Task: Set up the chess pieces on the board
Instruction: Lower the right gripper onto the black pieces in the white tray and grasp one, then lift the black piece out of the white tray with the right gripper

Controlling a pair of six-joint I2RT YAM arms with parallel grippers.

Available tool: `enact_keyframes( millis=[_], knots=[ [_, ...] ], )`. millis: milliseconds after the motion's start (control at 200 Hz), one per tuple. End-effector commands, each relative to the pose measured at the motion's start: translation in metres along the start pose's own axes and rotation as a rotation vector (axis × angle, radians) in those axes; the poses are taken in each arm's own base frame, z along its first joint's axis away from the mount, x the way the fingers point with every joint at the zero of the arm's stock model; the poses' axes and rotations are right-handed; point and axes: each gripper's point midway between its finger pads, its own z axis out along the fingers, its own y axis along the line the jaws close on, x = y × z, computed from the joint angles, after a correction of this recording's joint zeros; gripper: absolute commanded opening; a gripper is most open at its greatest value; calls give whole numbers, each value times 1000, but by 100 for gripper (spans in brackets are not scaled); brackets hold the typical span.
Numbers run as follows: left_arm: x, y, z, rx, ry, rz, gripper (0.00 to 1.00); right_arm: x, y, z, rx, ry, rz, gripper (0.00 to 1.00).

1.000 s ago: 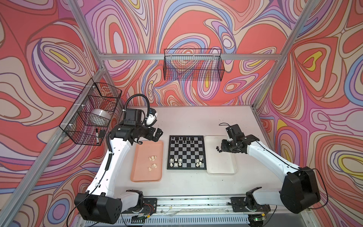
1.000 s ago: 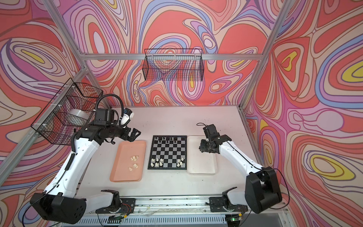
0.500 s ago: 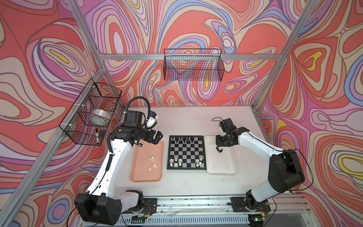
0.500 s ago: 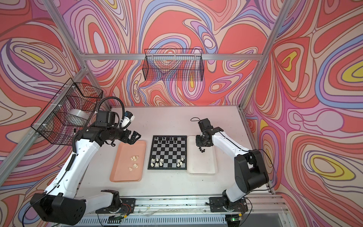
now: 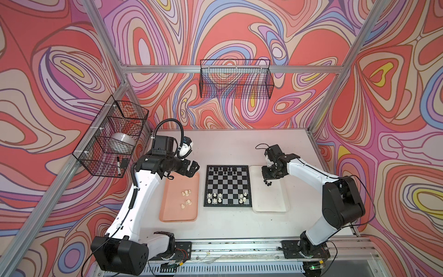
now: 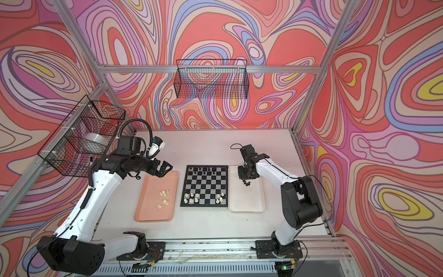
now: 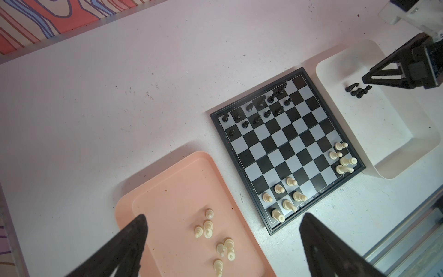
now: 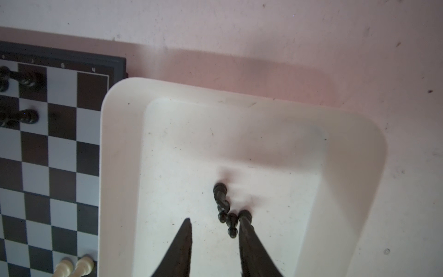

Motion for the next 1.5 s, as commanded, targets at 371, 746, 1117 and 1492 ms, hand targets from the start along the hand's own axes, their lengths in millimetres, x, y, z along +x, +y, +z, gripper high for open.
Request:
enact_keyframes(
  millis=[371,746,1117,1492],
  knots=[
    [16,-7,2,22,38,13,100,-5,2,21,20,23,-64,34],
    [17,-4,6,14,47,20,100,-3,-1,27,43,35,-79,27],
    [18,-3,3,2,48,24,100,4,-3,40,43,64,-79,25],
    [20,-3,1,-5,47,25,100,4,-4,38,51,61,-86,20]
  ],
)
